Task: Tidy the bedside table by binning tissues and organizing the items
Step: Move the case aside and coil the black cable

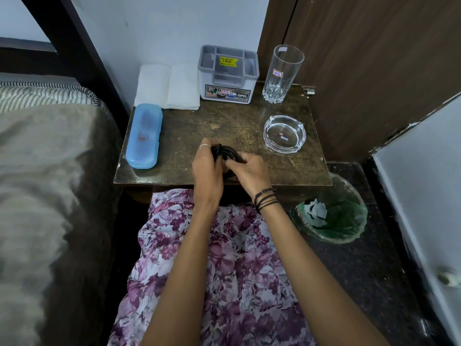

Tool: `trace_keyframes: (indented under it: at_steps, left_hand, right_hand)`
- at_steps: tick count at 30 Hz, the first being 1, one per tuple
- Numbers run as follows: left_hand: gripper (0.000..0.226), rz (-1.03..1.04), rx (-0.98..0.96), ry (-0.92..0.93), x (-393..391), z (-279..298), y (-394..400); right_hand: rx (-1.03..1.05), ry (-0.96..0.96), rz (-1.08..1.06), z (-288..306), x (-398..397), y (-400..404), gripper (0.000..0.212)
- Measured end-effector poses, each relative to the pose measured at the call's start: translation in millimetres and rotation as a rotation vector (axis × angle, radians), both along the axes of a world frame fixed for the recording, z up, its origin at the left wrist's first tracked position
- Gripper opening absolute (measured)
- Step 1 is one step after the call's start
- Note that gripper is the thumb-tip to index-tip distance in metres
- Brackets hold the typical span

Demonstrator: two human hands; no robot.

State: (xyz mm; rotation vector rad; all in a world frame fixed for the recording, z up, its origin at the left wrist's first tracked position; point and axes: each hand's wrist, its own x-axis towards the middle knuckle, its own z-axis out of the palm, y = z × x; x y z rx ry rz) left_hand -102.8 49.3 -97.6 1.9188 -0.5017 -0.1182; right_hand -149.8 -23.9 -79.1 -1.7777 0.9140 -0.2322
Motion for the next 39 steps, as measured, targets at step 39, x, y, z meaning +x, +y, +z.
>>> trace_keyframes:
  at_steps: [39]
  left_hand:
    - [0.035,-0.276,-0.607,1.032,16.2,5.4,1.0]
  right_hand:
    - [0.564,-0.421,-0.114,-6.5,-14.1,-35.7,0.019]
